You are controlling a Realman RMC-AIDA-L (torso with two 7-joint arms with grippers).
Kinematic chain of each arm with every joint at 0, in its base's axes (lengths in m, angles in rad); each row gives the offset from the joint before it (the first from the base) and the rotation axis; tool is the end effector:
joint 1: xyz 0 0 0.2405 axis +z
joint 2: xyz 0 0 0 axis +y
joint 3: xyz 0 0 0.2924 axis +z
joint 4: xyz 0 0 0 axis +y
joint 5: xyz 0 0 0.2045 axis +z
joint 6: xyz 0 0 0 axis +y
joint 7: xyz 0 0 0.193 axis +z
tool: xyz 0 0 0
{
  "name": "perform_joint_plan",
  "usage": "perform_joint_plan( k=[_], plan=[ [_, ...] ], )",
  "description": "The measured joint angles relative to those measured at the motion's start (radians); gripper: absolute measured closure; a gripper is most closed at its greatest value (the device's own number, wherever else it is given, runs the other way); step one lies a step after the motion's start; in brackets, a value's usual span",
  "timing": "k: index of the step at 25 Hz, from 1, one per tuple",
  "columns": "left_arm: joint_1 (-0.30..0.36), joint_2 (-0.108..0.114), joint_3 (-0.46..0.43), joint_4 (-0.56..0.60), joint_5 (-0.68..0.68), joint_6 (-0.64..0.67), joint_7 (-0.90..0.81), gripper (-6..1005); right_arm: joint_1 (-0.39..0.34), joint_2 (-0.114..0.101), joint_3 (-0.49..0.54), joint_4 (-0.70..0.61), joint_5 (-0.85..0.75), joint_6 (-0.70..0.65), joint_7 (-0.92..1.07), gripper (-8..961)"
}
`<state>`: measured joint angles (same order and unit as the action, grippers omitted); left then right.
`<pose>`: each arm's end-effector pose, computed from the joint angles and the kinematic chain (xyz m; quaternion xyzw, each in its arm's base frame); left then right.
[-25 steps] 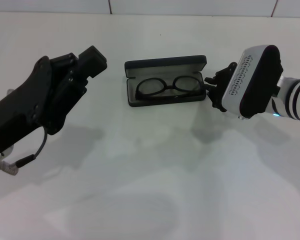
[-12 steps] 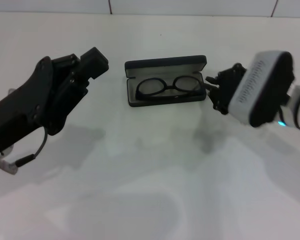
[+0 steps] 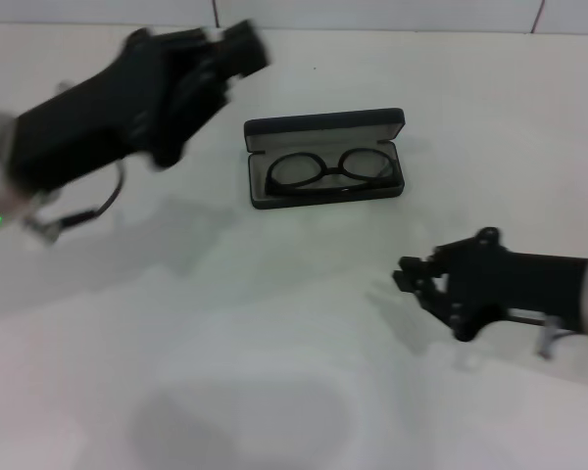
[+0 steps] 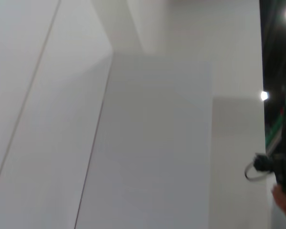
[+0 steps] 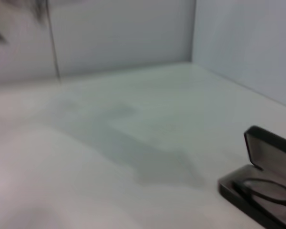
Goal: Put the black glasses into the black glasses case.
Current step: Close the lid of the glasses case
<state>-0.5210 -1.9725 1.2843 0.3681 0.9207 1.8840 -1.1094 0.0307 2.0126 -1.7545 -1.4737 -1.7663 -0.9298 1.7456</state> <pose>-0.1819 0.3244 0.0004 -0.8219 -0.0816 -0.5602 0.0635 0.2222 0.2894 -0.0975 -0.9632 0.1231 0.1278 0.2022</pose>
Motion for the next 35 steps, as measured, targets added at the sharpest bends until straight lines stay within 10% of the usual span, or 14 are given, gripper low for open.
perform_joint_plan(
  k=[10,15,24,35],
  plan=[
    [-0.213,0.007,-0.002,0.028,0.173,-0.382,-0.105,937,0.053,-0.001,0.636,0.397,0.318,-0.748,-0.231,805],
    [-0.242,-0.027,-0.002,0.147,0.347,-0.649,-0.207,931,0.105,-0.002,0.82,0.602,0.319,-0.925,-0.31,759],
    [-0.291,-0.097,0.0,0.193,0.62,-0.946,-0.31,831,0.115,-0.003,0.861,0.695,0.327,-0.93,-0.357,585],
    [-0.282,-0.087,-0.002,0.186,0.693,-1.004,-0.378,833,0.13,-0.004,0.864,0.726,0.322,-0.883,-0.365,585]
  ],
)
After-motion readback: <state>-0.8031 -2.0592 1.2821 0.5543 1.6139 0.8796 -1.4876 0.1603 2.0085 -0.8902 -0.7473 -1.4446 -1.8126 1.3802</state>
